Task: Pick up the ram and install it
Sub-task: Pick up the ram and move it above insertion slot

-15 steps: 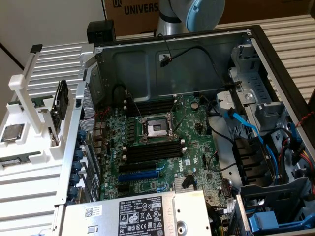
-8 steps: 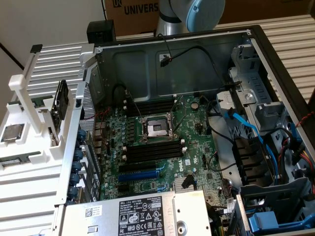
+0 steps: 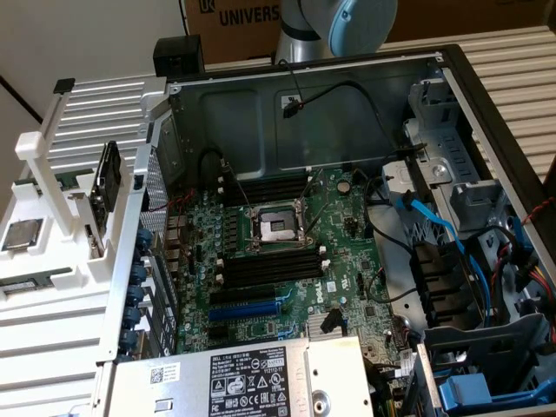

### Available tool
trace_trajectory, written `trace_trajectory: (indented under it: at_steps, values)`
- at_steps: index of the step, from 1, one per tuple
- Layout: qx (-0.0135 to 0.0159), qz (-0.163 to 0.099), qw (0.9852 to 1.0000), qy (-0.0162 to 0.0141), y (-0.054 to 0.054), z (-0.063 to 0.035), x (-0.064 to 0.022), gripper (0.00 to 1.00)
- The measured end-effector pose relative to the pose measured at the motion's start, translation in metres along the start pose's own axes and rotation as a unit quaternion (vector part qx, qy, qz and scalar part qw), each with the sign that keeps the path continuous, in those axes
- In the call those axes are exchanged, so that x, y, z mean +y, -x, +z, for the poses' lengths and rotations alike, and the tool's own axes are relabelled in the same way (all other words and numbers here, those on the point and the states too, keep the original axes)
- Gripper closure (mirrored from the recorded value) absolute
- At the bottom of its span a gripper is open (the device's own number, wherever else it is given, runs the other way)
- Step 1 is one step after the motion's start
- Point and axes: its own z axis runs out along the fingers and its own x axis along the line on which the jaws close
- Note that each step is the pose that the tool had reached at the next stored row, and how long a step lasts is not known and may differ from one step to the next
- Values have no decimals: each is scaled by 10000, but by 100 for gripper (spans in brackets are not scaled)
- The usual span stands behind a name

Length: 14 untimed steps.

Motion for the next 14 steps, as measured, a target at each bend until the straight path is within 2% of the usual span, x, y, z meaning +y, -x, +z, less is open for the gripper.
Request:
trace_trajectory:
  at_steps: [2, 3, 5, 7, 9, 11, 12, 13, 14]
  values:
    - [-3, -365, 9993, 16, 0, 0, 0, 89]
    - [-3, -553, 9985, 24, 0, 0, 0, 89]
    - [-5, -737, 9973, 32, 0, 0, 0, 89]
    - [-7, -1095, 9940, 47, 0, 0, 0, 89]
    - [-7, -1273, 9918, 55, -1, 1, 0, 89]
    - [-12, -1820, 9833, 78, -1, 13, 0, 89]
    - [-13, -1913, 9815, 83, -1, 15, 0, 89]
    - [-14, -2177, 9760, 94, -1, 20, 0, 89]
    - [-15, -2267, 9739, 98, -1, 22, 0, 89]
